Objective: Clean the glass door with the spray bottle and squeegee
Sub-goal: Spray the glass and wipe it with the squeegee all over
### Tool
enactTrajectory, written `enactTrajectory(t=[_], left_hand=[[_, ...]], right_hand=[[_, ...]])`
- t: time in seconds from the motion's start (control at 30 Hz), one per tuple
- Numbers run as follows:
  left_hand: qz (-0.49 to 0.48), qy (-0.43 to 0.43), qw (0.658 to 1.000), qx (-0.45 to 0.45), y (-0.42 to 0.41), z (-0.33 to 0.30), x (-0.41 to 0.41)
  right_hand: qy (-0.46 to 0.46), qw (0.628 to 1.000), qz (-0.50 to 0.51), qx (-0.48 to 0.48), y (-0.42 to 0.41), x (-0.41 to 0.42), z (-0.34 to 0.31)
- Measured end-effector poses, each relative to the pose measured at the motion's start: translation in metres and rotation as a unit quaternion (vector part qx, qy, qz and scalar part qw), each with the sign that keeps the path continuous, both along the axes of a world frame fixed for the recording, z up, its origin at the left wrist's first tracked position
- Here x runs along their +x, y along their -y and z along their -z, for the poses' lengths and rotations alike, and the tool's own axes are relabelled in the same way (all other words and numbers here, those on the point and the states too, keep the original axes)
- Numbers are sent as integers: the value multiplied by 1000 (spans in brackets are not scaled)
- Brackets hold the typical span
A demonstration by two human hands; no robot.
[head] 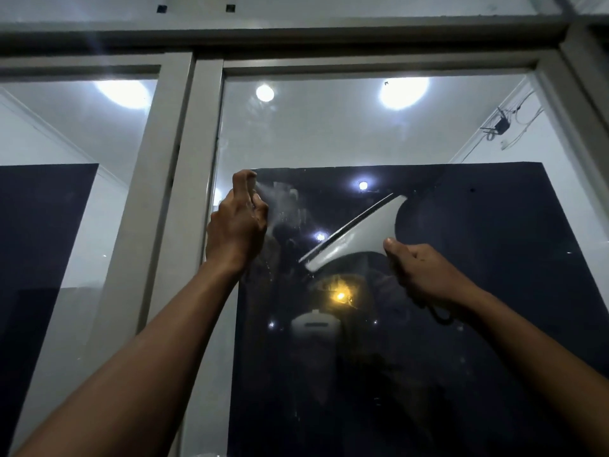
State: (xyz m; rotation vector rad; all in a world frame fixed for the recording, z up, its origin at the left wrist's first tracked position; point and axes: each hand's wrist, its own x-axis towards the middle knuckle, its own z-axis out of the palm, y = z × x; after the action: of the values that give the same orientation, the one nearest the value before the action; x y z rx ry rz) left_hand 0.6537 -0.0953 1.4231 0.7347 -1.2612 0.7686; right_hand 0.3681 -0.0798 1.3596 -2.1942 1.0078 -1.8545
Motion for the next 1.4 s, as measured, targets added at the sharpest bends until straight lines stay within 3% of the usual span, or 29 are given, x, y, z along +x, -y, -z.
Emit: enactTrajectory(t=[0.17,0.37,0.53,0.67,0.97,1.13,1.27,1.4], left_hand=[[12,-23,1000,7,5,0,6],[19,8,1000,-18,4,4,16],[33,17,999,-18,0,6,20],[55,21,998,-15,0,15,23],[90,29,996,-4,6,50,31],[88,45,995,14,3,56,36],[87,42,995,10,1,51,38],[95,36,995,6,1,48,35]], right_hand=[[131,986,-82,54,2,26,-19],[195,970,-128,65,17,87,-58],[223,968,-83,80,34,123,-93],[244,965,-2,98,46,133,-78],[186,977,31,104,44,111,35],[128,989,64,29,32,94,31],[-19,984,167,-52,21,97,-9],[-239,935,249,-81,19,112,-54]])
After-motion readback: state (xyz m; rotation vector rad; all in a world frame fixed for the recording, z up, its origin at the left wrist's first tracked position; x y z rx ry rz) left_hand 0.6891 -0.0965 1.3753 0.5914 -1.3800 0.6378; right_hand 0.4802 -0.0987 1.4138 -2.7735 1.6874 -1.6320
